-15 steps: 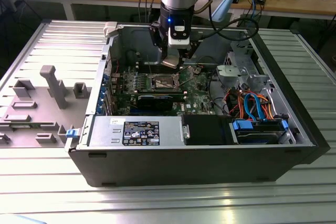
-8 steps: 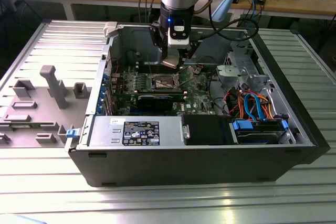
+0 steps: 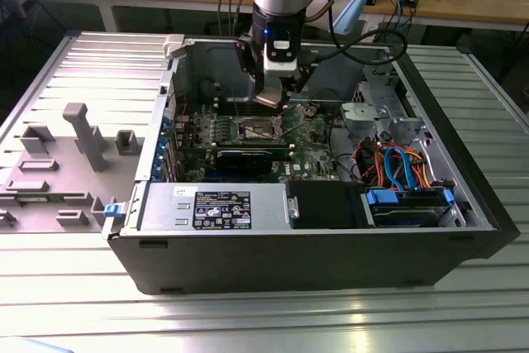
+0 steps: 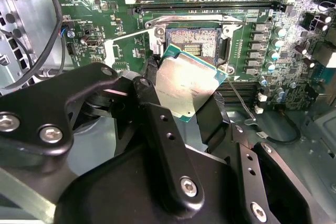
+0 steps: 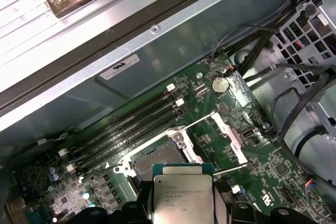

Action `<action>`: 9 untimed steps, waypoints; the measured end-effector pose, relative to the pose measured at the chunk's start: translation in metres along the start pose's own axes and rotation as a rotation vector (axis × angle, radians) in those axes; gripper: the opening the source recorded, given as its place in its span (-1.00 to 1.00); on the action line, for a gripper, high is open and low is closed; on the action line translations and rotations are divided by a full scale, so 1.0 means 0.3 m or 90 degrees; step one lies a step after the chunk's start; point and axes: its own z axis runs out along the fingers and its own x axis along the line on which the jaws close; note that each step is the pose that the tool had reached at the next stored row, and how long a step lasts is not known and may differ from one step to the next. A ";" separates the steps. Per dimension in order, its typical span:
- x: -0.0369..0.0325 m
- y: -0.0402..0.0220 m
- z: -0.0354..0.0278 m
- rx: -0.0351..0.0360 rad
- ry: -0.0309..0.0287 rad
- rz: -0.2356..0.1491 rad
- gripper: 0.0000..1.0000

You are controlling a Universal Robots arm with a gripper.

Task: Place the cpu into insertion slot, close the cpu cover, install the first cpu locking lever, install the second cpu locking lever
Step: 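Place the cpu into insertion slot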

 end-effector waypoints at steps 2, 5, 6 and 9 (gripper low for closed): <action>0.000 0.000 0.000 -0.0001 -0.0002 0.002 0.09; 0.000 0.000 0.000 -0.0001 -0.0005 0.006 0.09; 0.000 0.000 0.000 -0.0001 -0.0006 0.007 0.09; 0.000 0.000 0.000 -0.0002 -0.0010 0.011 0.09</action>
